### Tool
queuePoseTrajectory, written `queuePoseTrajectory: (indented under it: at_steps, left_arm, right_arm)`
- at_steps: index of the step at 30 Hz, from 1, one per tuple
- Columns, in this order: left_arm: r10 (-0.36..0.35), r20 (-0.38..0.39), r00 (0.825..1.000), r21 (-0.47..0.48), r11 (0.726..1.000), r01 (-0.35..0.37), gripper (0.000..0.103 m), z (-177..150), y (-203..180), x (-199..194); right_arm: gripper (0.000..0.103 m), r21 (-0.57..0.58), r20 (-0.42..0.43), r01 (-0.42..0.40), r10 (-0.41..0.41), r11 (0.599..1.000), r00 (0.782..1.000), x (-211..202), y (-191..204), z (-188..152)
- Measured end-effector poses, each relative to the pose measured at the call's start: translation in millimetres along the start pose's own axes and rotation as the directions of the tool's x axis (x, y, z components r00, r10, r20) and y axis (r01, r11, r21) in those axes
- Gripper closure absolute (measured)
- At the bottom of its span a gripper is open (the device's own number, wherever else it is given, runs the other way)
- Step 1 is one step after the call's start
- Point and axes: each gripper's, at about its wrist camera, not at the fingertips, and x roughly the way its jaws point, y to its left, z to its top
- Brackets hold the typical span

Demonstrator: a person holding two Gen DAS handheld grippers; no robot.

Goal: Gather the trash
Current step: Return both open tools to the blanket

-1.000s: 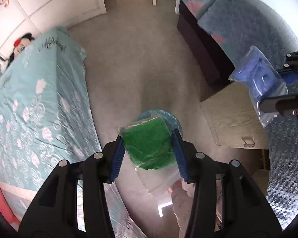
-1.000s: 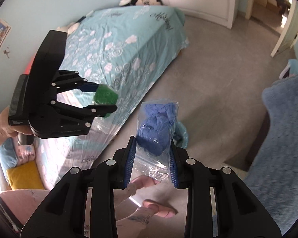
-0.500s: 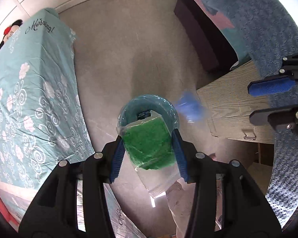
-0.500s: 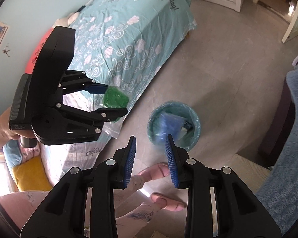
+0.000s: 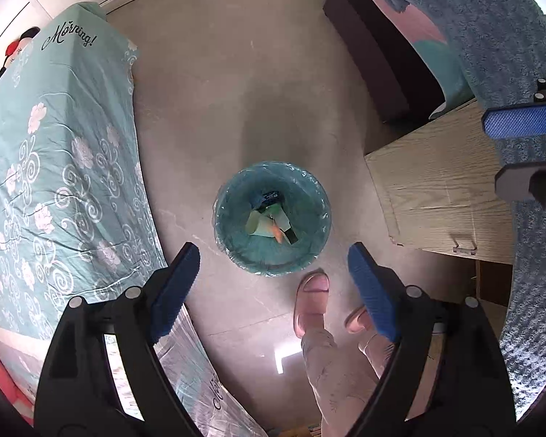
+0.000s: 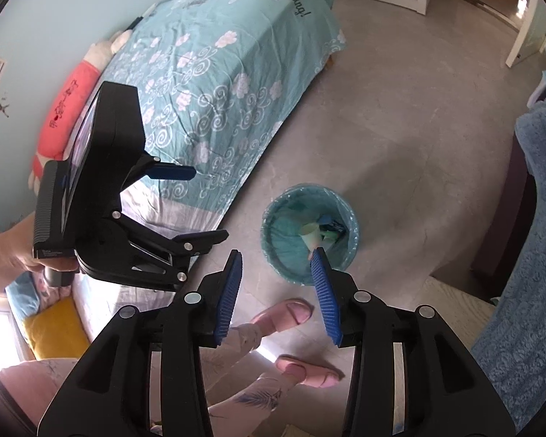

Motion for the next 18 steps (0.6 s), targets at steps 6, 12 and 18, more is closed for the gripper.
queuePoseTrajectory:
  at_steps: [6, 12, 18]
  left_arm:
    - [0.008, 0.014, 1.0, 0.029, 1.0, -0.008, 0.022, -5.1, -6.0, -9.2]
    - [0.025, 0.036, 0.999, 0.065, 0.997, -0.028, 0.022, -7.9, -18.7, -23.3]
    - [0.061, 0.103, 0.993, 0.16, 0.984, -0.077, 0.022, -5.9, -45.9, -51.2]
  right_arm:
    - [0.059, 0.012, 0.013, 0.006, -0.006, 1.0, 1.0, -8.3, -2.3, -6.4]
    - [0.056, 0.02, 0.043, 0.008, -0.009, 1.0, 0.999, -26.9, 0.0, -14.5]
    - [0.048, 0.031, 0.112, 0.026, -0.03, 0.999, 0.993, -68.1, -2.9, -30.2]
